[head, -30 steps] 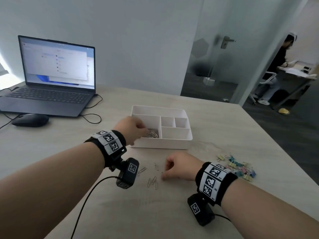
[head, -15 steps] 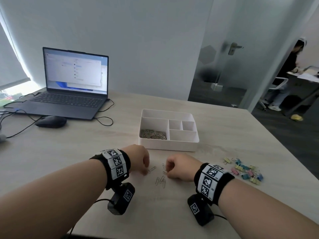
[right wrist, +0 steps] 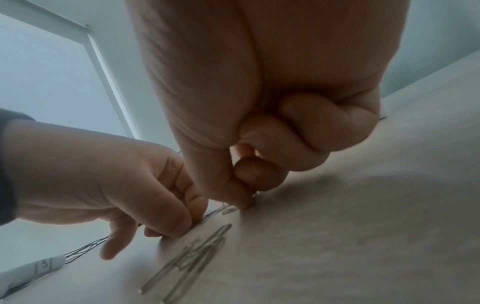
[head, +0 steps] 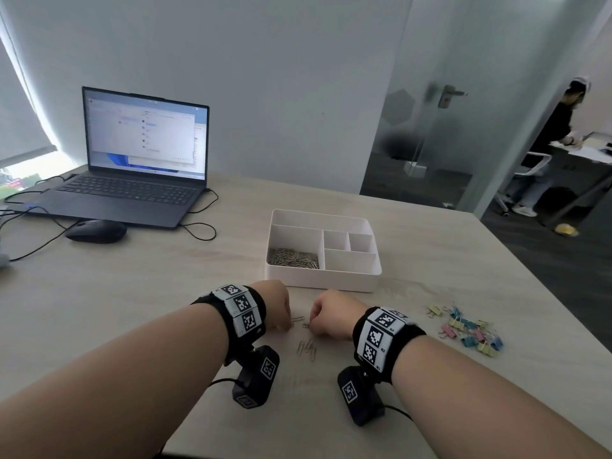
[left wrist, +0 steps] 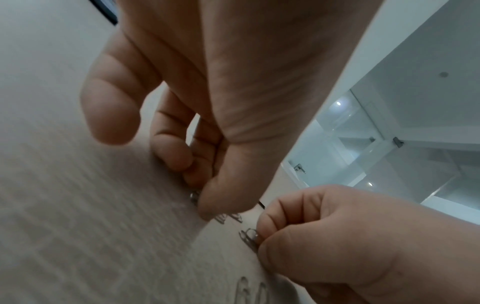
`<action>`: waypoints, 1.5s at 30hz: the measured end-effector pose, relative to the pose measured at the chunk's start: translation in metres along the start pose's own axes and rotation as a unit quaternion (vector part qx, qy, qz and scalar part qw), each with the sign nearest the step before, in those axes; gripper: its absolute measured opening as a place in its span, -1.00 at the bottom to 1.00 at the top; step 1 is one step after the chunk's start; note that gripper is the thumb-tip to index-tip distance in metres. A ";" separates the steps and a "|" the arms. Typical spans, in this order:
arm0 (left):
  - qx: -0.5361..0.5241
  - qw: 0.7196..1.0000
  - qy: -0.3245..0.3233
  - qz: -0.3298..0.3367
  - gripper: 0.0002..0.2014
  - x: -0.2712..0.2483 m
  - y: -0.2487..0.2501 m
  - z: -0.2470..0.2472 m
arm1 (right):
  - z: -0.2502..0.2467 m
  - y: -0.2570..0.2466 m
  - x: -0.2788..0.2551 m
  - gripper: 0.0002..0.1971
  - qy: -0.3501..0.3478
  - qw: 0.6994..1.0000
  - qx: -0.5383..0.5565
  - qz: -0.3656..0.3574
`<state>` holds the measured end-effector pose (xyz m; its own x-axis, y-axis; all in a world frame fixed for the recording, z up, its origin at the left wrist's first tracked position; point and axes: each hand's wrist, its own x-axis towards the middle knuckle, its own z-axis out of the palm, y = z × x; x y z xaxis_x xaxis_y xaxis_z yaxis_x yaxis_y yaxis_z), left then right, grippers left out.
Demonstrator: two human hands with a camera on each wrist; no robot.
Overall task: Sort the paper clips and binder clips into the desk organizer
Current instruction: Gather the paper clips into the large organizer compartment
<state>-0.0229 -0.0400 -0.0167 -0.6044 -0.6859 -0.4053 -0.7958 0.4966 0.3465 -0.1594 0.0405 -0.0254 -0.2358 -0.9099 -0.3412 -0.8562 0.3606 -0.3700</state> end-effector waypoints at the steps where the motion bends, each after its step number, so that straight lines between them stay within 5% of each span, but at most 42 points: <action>1: -0.003 1.000 -0.002 -0.003 -0.76 0.001 0.000 0.001 | 0.000 0.000 0.001 -0.90 -0.002 1.000 -0.002 0.003; 6: -0.012 1.000 -0.006 -0.005 -0.74 0.005 -0.005 0.004 | 0.004 0.000 0.004 -0.78 -0.027 0.998 -0.053 -0.003; 11: -0.020 1.000 -0.003 0.007 -0.77 0.003 -0.011 0.003 | 0.003 -0.001 0.007 -0.87 -0.018 0.996 -0.080 -0.028; 14: -0.053 0.998 -0.016 0.017 -0.87 0.002 -0.017 -0.001 | -0.007 0.004 0.017 -0.85 0.048 0.996 0.062 -0.034; 17: -0.090 0.995 -0.021 0.020 -0.94 0.003 -0.024 -0.003 | -0.024 0.005 0.030 -0.86 0.172 0.965 0.191 -0.049; 24: -0.127 0.992 -0.010 0.026 -0.89 0.003 -0.033 0.003 | -0.043 0.007 0.063 -0.87 0.268 0.929 0.250 -0.053; 27: -0.156 0.987 -0.006 0.030 -0.87 0.004 -0.038 0.004 | -0.037 0.007 0.052 -0.95 0.228 0.954 0.166 -0.102; 29: -0.171 0.985 -0.004 0.035 -0.85 0.005 -0.039 0.004 | -0.032 0.003 0.038 -0.92 0.122 0.976 0.107 -0.148; 33: -0.174 0.984 -0.014 0.042 -0.91 0.007 -0.038 0.003 | -0.022 -0.004 0.019 -0.42 -0.082 0.973 -0.100 -0.190; 38: -0.163 0.985 -0.017 0.043 -0.87 0.005 -0.038 0.004 | -0.015 -0.008 0.010 -0.24 -0.120 0.950 -0.172 -0.230; 45: -0.152 0.987 -0.010 0.046 -0.86 0.004 -0.037 0.005 | -0.006 0.003 0.002 -0.52 -0.107 0.942 -0.174 -0.267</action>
<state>0.0040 -0.0585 -0.0356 -0.6765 -0.6336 -0.3754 -0.6915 0.3711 0.6197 -0.1654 0.0381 -0.0222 0.3365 -0.8675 -0.3664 -0.9342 -0.2586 -0.2456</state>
